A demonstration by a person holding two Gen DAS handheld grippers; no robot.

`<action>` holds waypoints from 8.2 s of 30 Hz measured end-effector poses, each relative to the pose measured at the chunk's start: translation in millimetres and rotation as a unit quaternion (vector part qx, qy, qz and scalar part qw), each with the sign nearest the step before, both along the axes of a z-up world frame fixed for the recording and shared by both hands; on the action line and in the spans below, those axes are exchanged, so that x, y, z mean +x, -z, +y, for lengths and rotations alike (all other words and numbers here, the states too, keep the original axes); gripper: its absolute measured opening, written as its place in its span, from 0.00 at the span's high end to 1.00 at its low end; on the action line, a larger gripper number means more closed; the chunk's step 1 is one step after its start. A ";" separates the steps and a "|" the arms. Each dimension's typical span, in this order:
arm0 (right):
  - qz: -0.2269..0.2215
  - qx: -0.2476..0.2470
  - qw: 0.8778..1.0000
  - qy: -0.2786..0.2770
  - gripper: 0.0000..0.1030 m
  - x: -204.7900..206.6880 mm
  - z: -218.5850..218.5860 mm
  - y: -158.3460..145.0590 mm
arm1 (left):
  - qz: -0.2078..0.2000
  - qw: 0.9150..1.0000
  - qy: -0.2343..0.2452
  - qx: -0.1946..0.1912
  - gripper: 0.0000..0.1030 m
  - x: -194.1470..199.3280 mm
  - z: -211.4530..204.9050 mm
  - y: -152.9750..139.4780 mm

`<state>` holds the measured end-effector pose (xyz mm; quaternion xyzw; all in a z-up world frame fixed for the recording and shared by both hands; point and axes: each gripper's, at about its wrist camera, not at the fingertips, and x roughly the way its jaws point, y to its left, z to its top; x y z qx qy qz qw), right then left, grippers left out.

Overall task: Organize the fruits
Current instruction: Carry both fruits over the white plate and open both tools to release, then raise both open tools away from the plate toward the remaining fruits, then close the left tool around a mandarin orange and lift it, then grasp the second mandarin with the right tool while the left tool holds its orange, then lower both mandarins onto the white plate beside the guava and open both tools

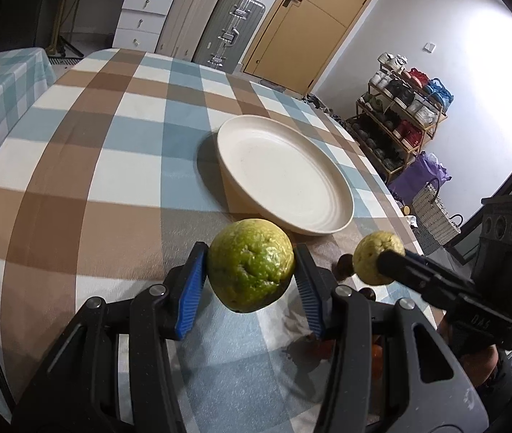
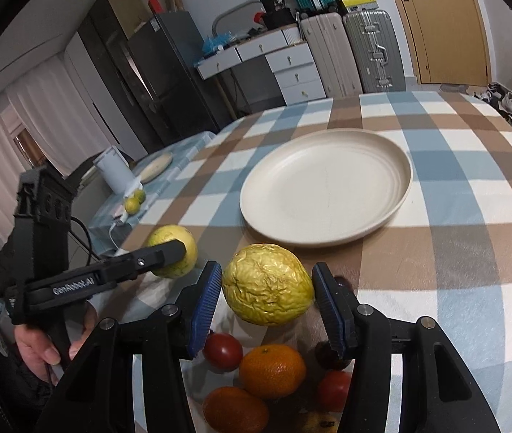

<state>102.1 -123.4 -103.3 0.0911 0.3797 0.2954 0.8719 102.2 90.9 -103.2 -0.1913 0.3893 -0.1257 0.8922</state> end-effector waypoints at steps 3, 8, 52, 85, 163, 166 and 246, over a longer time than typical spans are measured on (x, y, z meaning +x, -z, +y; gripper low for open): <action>-0.004 0.008 1.000 0.006 0.48 6.5 -6.5 -6.3 | -0.002 1.000 0.006 0.006 0.56 8.3 -3.5 -6.0; -0.013 0.020 1.000 0.010 0.48 29.6 -17.1 -21.7 | -0.012 1.000 0.012 0.016 0.56 31.2 -7.2 -21.8; 0.067 0.063 0.996 0.019 0.44 219.1 -21.2 17.5 | 0.033 0.996 0.061 0.061 0.42 236.0 -63.4 -5.3; -0.105 0.062 0.988 0.094 0.00 -8.0 -83.2 -108.5 | -0.123 0.982 -0.019 0.140 0.01 -22.7 -71.0 -149.5; 0.014 -0.019 0.995 0.094 0.00 -102.1 -85.8 16.5 | 0.030 0.989 0.128 0.066 0.63 -86.9 -130.6 6.0; 0.017 -0.020 0.995 0.092 0.00 -100.9 -84.6 16.5 | 0.019 0.990 0.124 0.062 0.63 -88.8 -122.7 1.4; -0.093 -0.005 0.995 -0.018 0.60 -20.3 -17.9 -49.7 | -0.028 0.999 0.026 0.039 0.63 12.7 -18.5 -49.3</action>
